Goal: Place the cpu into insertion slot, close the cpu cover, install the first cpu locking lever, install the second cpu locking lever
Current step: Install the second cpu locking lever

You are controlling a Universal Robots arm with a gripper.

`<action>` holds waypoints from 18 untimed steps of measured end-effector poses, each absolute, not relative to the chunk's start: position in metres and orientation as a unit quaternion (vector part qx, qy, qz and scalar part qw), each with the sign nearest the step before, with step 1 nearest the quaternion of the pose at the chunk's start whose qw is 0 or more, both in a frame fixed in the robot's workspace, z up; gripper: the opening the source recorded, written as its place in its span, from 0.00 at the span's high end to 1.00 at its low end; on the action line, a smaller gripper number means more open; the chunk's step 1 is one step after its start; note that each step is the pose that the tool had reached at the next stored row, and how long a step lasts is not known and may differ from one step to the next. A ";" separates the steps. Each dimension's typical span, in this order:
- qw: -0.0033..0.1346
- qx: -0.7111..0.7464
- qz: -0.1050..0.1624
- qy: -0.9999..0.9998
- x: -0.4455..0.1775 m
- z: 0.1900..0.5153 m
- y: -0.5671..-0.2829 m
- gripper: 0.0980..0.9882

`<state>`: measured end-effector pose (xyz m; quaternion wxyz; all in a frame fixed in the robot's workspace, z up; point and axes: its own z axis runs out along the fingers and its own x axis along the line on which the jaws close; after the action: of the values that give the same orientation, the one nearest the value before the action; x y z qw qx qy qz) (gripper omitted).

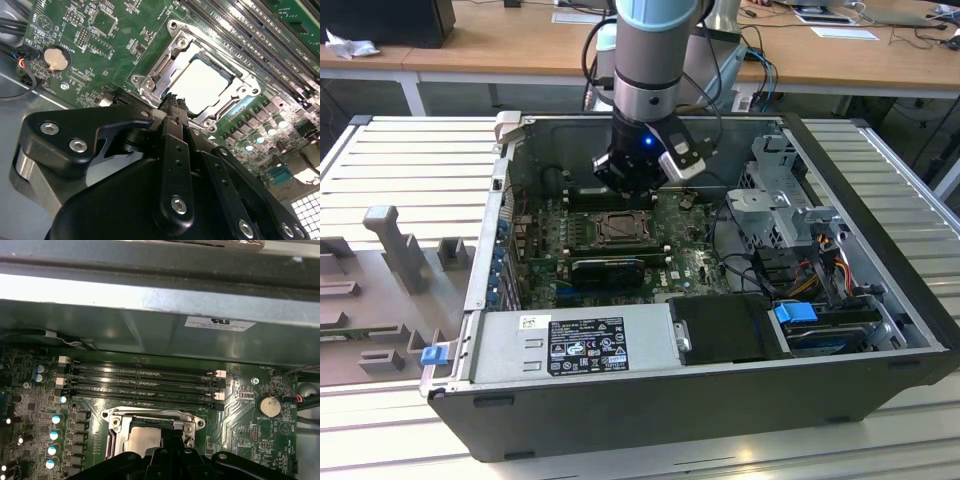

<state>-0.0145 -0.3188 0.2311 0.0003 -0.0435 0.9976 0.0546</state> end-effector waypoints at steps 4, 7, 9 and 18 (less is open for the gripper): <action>0.000 -0.043 0.055 0.998 -0.015 0.231 -0.322 0.99; 0.000 -0.044 0.055 0.998 -0.015 0.237 -0.322 0.99; 0.000 -0.044 0.055 0.998 -0.015 0.239 -0.322 0.99; 0.000 -0.044 0.054 0.998 -0.015 0.244 -0.327 0.99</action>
<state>-0.0146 -0.3273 0.2435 0.0002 -0.0435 0.9976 0.0540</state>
